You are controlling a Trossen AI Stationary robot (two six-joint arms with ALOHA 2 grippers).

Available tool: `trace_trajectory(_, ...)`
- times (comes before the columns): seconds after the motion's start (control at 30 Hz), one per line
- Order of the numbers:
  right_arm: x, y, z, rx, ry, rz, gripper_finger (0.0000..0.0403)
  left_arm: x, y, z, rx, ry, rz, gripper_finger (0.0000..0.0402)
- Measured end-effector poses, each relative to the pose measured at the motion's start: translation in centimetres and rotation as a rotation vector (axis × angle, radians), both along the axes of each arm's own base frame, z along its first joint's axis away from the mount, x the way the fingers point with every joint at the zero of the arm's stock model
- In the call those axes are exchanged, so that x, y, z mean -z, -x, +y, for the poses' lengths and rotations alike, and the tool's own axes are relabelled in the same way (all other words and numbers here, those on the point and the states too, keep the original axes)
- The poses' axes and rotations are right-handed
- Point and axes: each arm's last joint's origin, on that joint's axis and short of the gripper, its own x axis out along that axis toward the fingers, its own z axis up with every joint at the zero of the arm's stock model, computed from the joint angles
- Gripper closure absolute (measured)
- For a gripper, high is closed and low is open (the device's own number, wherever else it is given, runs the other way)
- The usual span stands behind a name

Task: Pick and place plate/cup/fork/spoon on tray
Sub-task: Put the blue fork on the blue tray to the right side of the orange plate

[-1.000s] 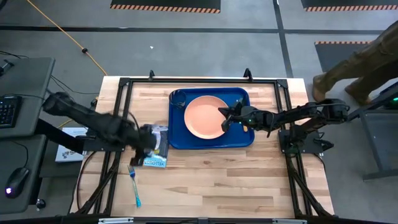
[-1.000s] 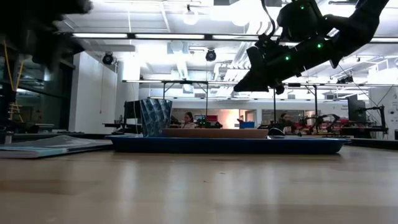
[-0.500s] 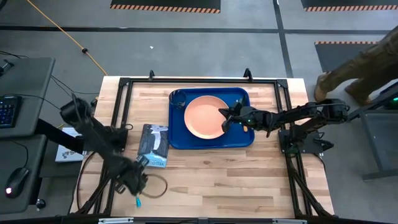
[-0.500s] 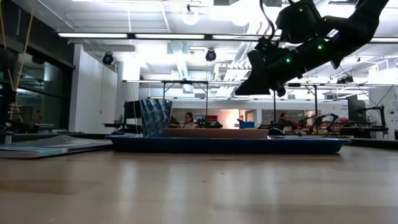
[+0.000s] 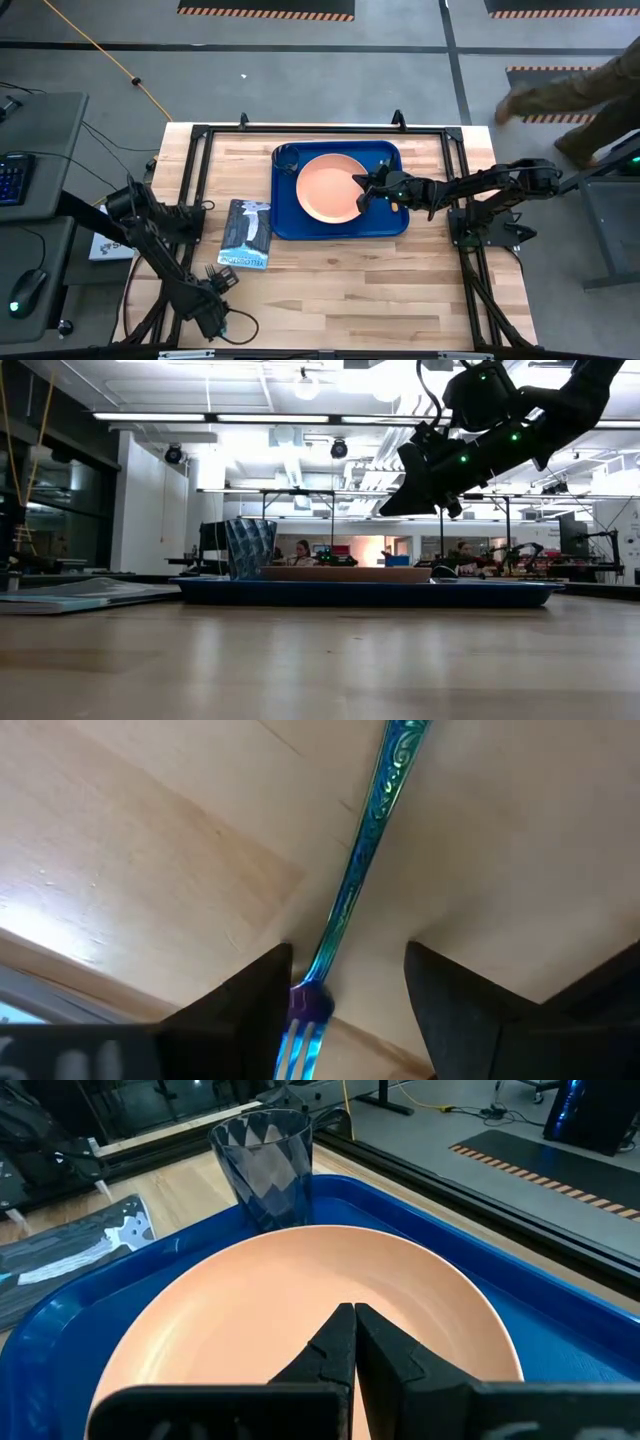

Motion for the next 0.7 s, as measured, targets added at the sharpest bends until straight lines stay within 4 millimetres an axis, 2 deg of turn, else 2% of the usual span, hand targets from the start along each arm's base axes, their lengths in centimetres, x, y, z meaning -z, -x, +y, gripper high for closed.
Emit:
trace_trajectory(0.1, 0.0, 0.0, 0.0, 0.005, -0.013, -0.002, 0.0403, 0.2, -0.3, 0.1, -0.007, -0.001, 0.004, 0.0222)
trace_trajectory(0.2, 0.1, 0.0, 0.0, 0.007, -0.022, -0.004, 0.0403, 0.1, -0.6, 0.3, -0.012, 0.017, -0.002, 0.0252)
trace_trajectory(0.43, 0.3, 0.0, 0.0, 0.012, -0.043, -0.002, 0.0403, 0.0, -1.7, 0.9, -0.054, 0.033, -0.004, 0.0384)
trace_trajectory(0.6, 0.3, 0.0, 0.0, 0.011, -0.044, 0.0, 0.0403, -0.7, -2.7, 0.8, -0.076, 0.04, 0.007, 0.038)
trace_trajectory(0.7, 0.3, 0.0, 0.0, 0.01, -0.044, 0.0, 0.0403, -2.2, -4.1, 0.1, -0.106, 0.099, -0.073, 0.0391)
